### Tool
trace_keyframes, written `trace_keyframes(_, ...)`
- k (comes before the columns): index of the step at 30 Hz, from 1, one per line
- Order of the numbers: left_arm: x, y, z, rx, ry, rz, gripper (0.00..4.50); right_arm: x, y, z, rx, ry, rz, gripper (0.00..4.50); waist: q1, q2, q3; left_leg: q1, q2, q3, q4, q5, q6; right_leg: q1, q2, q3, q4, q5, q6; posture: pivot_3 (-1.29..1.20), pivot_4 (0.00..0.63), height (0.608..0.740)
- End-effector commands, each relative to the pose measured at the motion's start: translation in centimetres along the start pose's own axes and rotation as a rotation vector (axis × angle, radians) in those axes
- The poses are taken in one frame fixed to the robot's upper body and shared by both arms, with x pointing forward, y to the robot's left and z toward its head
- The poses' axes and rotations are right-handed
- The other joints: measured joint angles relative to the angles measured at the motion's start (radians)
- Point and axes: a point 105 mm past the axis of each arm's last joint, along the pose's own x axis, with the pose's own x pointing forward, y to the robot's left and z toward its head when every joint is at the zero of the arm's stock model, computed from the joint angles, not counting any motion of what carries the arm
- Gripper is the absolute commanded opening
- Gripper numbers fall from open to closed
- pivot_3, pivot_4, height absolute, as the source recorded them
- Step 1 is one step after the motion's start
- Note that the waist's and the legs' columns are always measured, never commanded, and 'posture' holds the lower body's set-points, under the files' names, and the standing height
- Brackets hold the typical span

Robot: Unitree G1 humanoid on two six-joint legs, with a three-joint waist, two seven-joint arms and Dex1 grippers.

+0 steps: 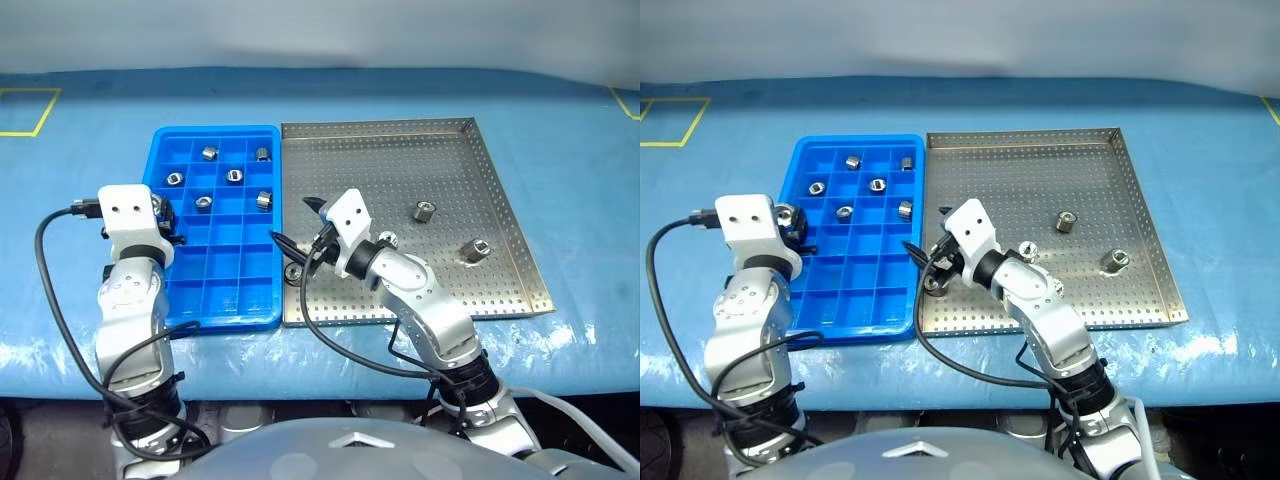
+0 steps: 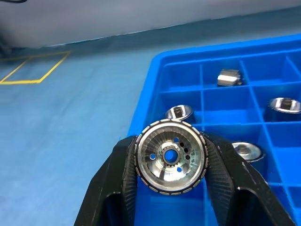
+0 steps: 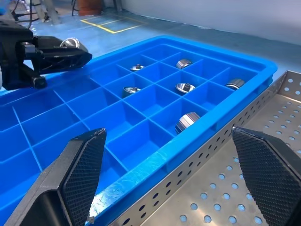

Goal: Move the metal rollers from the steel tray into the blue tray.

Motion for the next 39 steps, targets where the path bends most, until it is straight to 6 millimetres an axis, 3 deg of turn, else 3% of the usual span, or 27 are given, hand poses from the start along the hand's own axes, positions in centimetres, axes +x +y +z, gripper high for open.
trace_keyframes(1, 0.1, 0.9, 0.1, -0.003, -0.026, 0.053, 1.69, -0.1, 0.4, 0.9, -0.013, -0.046, 0.015, 4.5, 0.0, 0.0, 0.0, 0.0, 0.0, 0.0, 0.0, 0.0, 0.0, 0.0, 0.0, 0.0, 0.0, 0.0, 0.0, 0.05, 0.15, 0.74)
trace_keyframes(6, 0.4, 1.1, -0.9, 0.022, 0.03, 0.07, 1.69, -0.4, 0.1, 1.0, -0.014, -0.051, -0.008, 4.5, -0.003, 0.0, 0.0, 0.0, 0.0, 0.0, 0.0, 0.0, -0.001, 0.0, 0.0, 0.0, 0.0, 0.0, 0.0, 0.02, 0.15, 0.74)
trace_keyframes(11, 0.4, 0.4, 0.3, 0.011, 0.008, 0.044, 3.33, -1.0, -0.5, 1.0, -0.009, -0.052, -0.05, 4.5, -0.01, 0.0, 0.0, 0.0, 0.0, 0.0, -0.001, 0.0, -0.001, 0.0, 0.0, 0.0, 0.0, 0.0, 0.0, -0.01, 0.15, 0.74)
trace_keyframes(14, 0.7, -1.4, 3.9, -0.019, -0.125, -0.077, 4.38, -1.8, -1.2, 1.2, 0.0, -0.062, -0.086, 4.5, -0.009, 0.0, 0.0, 0.0, 0.0, -0.001, -0.001, 0.001, -0.001, 0.0, 0.0, -0.001, 0.0, 0.0, 0.0, -0.02, 0.15, 0.74)
trace_keyframes(19, 0.6, -5.1, 10.1, -0.033, -0.337, -0.373, 4.45, -4.2, -3.1, 1.0, -0.054, -0.019, -0.142, 4.5, -0.015, 0.0, 0.0, -0.001, 0.0, -0.001, -0.001, 0.001, -0.001, 0.0, 0.0, -0.001, 0.0, 0.0, 0.0, -0.07, 0.15, 0.74)
trace_keyframes(22, -0.2, -6.9, 12.0, -0.055, -0.427, -0.527, 4.45, -5.6, -3.3, 0.6, -0.106, 0.064, -0.094, 4.5, -0.033, 0.0, 0.0, 0.0, -0.001, 0.001, -0.001, 0.001, -0.001, 0.0, -0.001, 0.0, -0.003, 0.0, 0.0, -0.12, 0.15, 0.74)
trace_keyframes(25, -1.6, -8.4, 11.8, -0.05, -0.472, -0.672, 4.45, -6.1, -2.6, 0.1, -0.151, 0.169, 0.031, 4.5, -0.063, 0.001, 0.0, -0.001, -0.001, 0.002, -0.002, 0.0, -0.001, 0.0, -0.001, 0.001, -0.005, 0.0, 0.0, -0.14, 0.15, 0.74)
trace_keyframes(30, -3.5, -9.1, 9.4, -0.001, -0.493, -0.792, 4.45, -5.1, -1.0, -0.9, -0.183, 0.27, 0.224, 4.5, -0.101, 0.001, 0.0, 0.0, 0.0, 0.003, -0.003, -0.002, 0.003, 0.0, 0.0, 0.003, -0.006, 0.0, 0.0, -0.12, 0.15, 0.74)
trace_keyframes(34, -4.9, -8.0, 7.2, 0.012, -0.489, -0.821, 4.45, -2.9, 0.1, -1.5, -0.202, 0.282, 0.302, 4.5, -0.1, 0.001, 0.0, 0.0, 0.001, 0.003, -0.002, -0.002, 0.003, 0.0, 0.001, 0.003, -0.005, 0.0, 0.0, -0.08, 0.15, 0.74)
trace_keyframes(39, -5.9, -6.0, 5.2, 0.032, -0.473, -0.738, 4.45, -1.2, 2.2, -2.2, -0.206, 0.291, 0.426, 4.5, -0.068, 0.0, 0.0, 0.0, 0.0, 0.003, -0.001, -0.002, 0.003, 0.0, 0.001, 0.002, -0.005, 0.0, 0.0, -0.01, 0.15, 0.74)
